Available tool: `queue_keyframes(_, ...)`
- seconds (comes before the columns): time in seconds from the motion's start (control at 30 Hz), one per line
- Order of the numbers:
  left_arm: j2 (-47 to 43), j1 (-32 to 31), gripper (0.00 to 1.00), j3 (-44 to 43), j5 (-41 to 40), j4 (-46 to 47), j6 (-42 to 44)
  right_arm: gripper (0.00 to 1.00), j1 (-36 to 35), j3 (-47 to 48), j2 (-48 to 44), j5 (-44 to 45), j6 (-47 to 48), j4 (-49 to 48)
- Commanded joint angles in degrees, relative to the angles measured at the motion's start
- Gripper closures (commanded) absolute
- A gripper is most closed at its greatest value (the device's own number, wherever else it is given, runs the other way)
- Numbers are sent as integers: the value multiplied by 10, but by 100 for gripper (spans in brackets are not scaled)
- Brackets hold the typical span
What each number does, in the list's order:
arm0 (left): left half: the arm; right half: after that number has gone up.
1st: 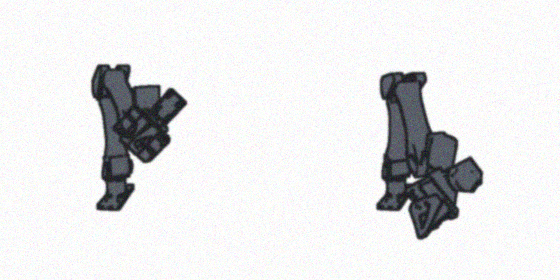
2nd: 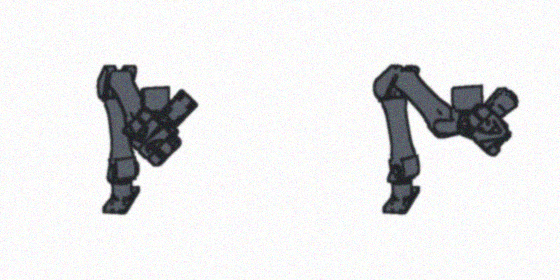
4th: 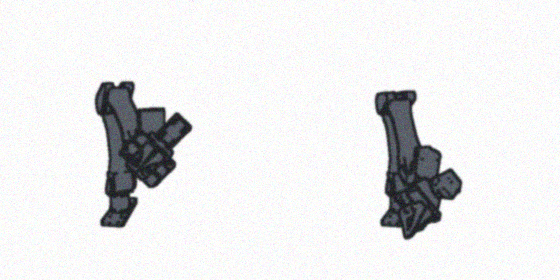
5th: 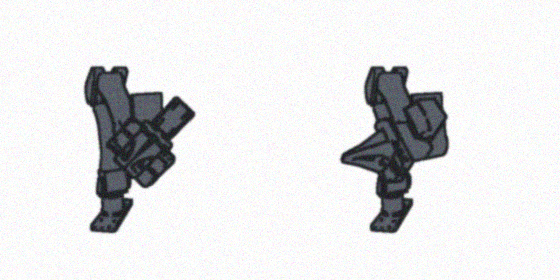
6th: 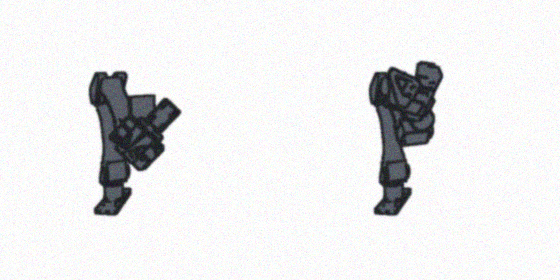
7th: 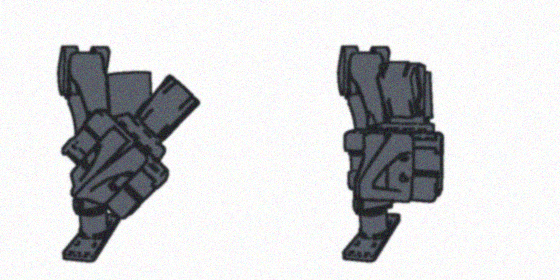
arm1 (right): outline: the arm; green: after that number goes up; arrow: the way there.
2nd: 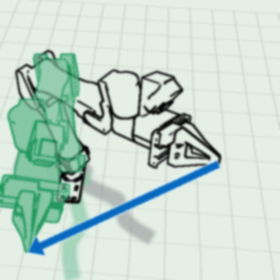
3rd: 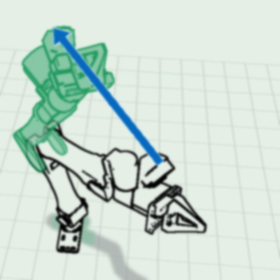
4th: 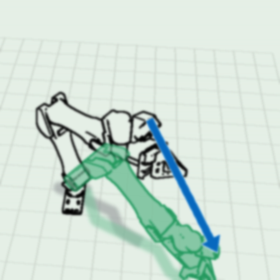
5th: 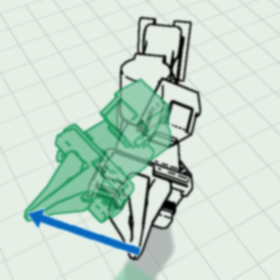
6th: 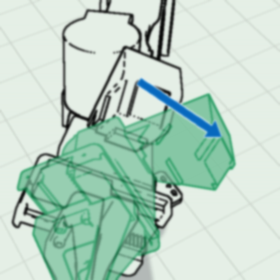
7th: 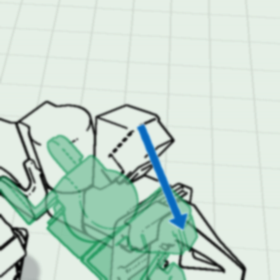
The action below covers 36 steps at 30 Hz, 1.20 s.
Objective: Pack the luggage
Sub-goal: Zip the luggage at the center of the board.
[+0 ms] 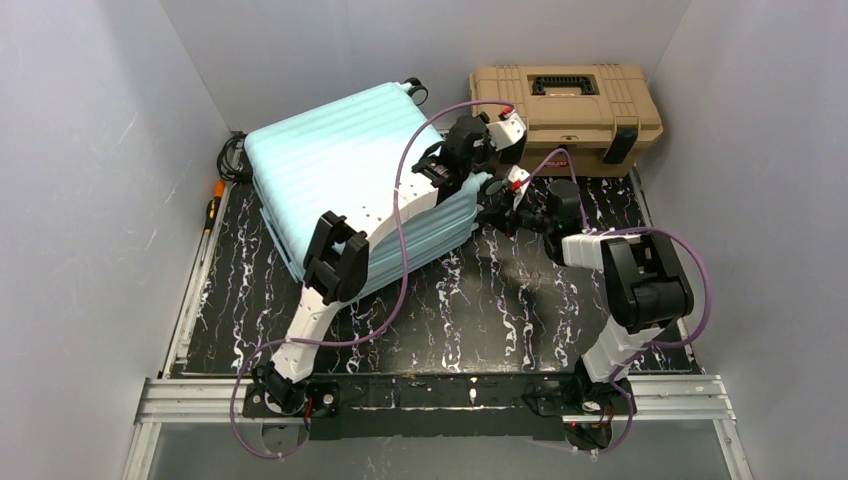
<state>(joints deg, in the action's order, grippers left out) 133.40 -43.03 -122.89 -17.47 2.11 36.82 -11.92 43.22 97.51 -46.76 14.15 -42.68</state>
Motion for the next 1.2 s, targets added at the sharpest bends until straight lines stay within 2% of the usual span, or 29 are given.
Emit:
queue_keyframes(0.0,-76,-12,60,66,16,-185,-51,99,30,6,23,56,-65,-122)
queue_keyframes(0.13,-100,-12,61,92,34,-226,-83,99,43,-6,39,2,-145,-201)
queue_keyframes(0.3,-146,-15,62,151,60,-231,-109,99,43,-11,47,-28,-175,-204)
queue_keyframes(0.53,-220,-34,63,225,91,-259,-138,99,38,7,29,-9,-123,-86)
queue_keyframes(0.73,-291,-57,64,299,119,-292,-166,99,6,12,7,-6,-94,-12)
queue_keyframes(0.9,-341,-58,66,343,151,-346,-191,99,-16,23,7,36,-129,-3)
queue_keyframes(1.07,-389,-58,68,371,197,-387,-194,99,-21,92,47,99,-138,73)
queue_keyframes(1.17,-411,-59,68,379,224,-409,-196,99,-24,120,68,106,-161,72)
